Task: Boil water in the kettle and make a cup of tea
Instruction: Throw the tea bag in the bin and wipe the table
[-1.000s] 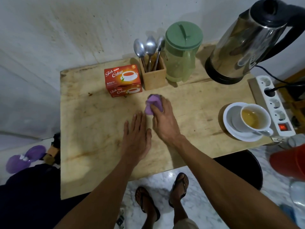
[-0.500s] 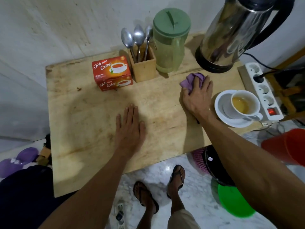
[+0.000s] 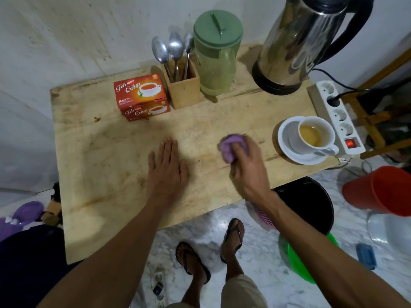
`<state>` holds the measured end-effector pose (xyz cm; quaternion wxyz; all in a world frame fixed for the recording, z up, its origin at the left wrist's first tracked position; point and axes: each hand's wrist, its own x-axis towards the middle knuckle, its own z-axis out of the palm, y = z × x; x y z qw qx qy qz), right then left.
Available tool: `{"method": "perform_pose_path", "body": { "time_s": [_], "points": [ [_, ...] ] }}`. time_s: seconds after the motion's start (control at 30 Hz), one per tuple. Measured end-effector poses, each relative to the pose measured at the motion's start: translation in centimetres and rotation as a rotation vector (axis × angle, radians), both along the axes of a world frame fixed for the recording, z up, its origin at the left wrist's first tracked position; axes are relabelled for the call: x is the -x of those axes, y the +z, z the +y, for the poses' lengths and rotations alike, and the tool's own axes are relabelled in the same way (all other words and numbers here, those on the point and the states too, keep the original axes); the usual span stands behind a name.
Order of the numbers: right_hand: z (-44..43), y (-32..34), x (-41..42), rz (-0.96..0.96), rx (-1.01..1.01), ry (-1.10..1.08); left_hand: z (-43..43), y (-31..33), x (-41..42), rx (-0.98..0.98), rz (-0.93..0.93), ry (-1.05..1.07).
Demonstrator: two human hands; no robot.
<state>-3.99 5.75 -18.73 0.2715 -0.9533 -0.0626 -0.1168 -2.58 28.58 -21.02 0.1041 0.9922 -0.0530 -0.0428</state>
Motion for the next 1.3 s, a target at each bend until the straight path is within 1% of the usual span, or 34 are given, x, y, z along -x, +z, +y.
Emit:
{"method": "perform_pose_path", "body": {
  "time_s": [0.03, 0.1, 0.13, 0.2, 0.27, 0.37, 0.4, 0.47, 0.5, 0.57, 0.67, 0.7, 0.77, 0.87, 1.03, 1.1, 1.13, 1.2, 1.3],
  "points": [
    [-1.0, 0.2, -0.7, 0.004, 0.006, -0.088, 0.0, -0.1, 0.0, 0.000, 0.007, -0.002],
    [-2.0, 0.2, -2.0, 0.114, 0.106, -0.259, 0.1, -0.1, 0.0, -0.002, 0.003, -0.002],
    [-2.0, 0.1, -2.3, 0.149, 0.110, -0.316, 0.1, -0.1, 0.1, -0.008, -0.006, -0.003],
    [-0.5, 0.0, -2.2, 0.176, 0.142, -0.350, 0.0, 0.0, 0.2, -0.016, -0.016, -0.008],
    [2.2, -0.3, -1.0, 0.184, 0.134, -0.261, 0.0, 0.1, 0.3, -0.016, -0.012, -0.008],
    [6.0, -1.1, 1.7, 0.193, 0.119, 0.055, 0.1, 0.2, 0.3, -0.028, -0.004, -0.014],
    [6.3, -1.3, 2.0, 0.184, 0.090, 0.130, 0.1, 0.3, 0.2, -0.026, -0.003, -0.018],
    [5.4, -1.2, 0.9, 0.158, 0.020, 0.161, 0.2, 0.3, 0.2, -0.014, -0.009, -0.019],
    [4.5, -0.9, -0.1, 0.138, -0.004, 0.110, 0.1, 0.2, 0.3, -0.013, -0.016, -0.016],
    [2.4, -0.6, -3.5, 0.097, -0.046, -0.071, 0.1, 0.0, 0.3, -0.018, -0.027, -0.006],
    [-0.5, -0.4, -9.2, 0.089, -0.035, -0.306, 0.2, -0.2, 0.3, -0.029, -0.025, -0.011],
    [-0.7, -0.4, -10.4, 0.087, -0.008, -0.348, 0.1, -0.2, 0.3, -0.033, -0.028, -0.011],
    [0.6, -0.7, -11.2, 0.069, 0.047, -0.357, 0.1, -0.1, 0.3, -0.031, -0.042, -0.003],
    [4.4, -1.0, -9.9, 0.081, 0.033, -0.281, 0.1, -0.2, 0.4, -0.014, -0.053, -0.003],
    [10.8, -0.7, -5.9, 0.148, -0.014, 0.134, 0.5, 0.5, 0.8, -0.019, -0.008, 0.025],
    [11.2, -0.3, -5.1, 0.162, -0.049, 0.237, 1.4, 0.6, 1.3, -0.019, 0.006, 0.068],
    [10.8, -0.1, -5.1, 0.141, -0.066, 0.251, 2.1, 0.7, 1.8, -0.023, 0.015, 0.082],
    [9.8, 0.3, -5.8, 0.088, -0.123, 0.165, 4.1, 0.8, 2.6, -0.028, 0.016, 0.107],
    [9.1, 0.4, -8.4, 0.097, -0.212, -0.117, 7.5, 0.6, 3.4, -0.037, 0.004, 0.158]
  ]
}}
